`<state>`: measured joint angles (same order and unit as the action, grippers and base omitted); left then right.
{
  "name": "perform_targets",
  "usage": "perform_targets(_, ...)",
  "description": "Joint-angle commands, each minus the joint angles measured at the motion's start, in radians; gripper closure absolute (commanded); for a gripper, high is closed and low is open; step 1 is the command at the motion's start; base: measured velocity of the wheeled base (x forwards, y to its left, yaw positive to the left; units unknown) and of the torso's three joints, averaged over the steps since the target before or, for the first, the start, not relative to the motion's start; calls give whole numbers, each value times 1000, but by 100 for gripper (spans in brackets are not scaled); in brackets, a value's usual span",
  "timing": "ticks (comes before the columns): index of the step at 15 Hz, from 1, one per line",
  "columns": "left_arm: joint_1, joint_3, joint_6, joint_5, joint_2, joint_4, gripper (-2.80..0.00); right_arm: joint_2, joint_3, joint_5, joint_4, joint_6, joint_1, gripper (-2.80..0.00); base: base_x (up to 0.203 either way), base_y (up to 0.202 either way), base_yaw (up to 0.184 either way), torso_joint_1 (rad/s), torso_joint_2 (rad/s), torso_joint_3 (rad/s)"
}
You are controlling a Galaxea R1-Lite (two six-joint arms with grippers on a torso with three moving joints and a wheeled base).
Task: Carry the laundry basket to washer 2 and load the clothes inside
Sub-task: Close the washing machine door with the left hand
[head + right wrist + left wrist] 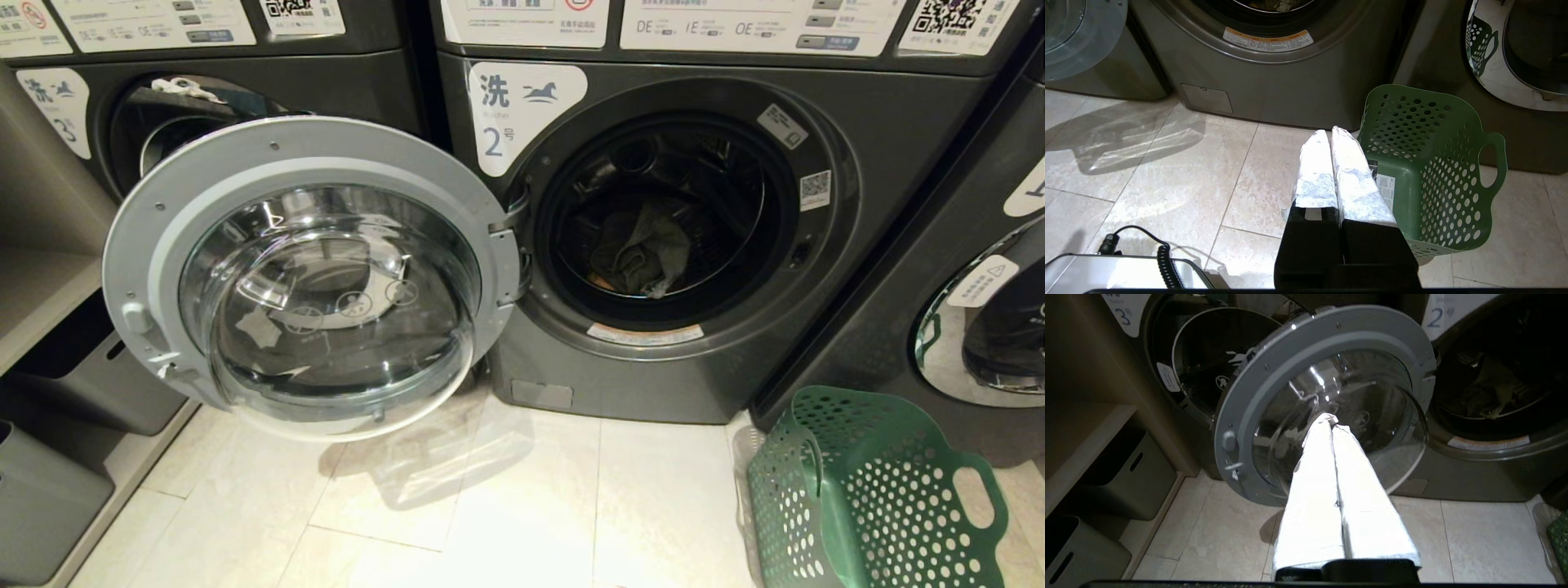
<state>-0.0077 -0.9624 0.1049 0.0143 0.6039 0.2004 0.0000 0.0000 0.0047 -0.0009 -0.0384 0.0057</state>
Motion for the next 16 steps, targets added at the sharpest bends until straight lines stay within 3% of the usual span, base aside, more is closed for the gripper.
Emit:
perform_targets(1,2,-264,-9,18,368,5,0,2,0,0,-1,-1,0,0,0,0,0,0,0,0)
perform_targets(4,61,-508,-21,64,619,8,0,2,0,0,-1,2,0,0,0,0,0,0,0,0)
perform_targets(8,237,-641,-111,77,868,-17,0,2,0,-1,-1,8,0,0,0,0,0,0,0,0)
perform_targets(10,297,-677,-127,44,955,-64,0,2,0,-2,1,8,0,0,0,0,0,0,0,0)
perform_targets(13,334,-772,-137,14,1105,-115,0,2,0,-2,1,9,0,0,0,0,0,0,0,0)
perform_targets(16,336,-910,-228,-14,1246,-122,0,2,0,-3,1,8,0,0,0,0,0,0,0,0)
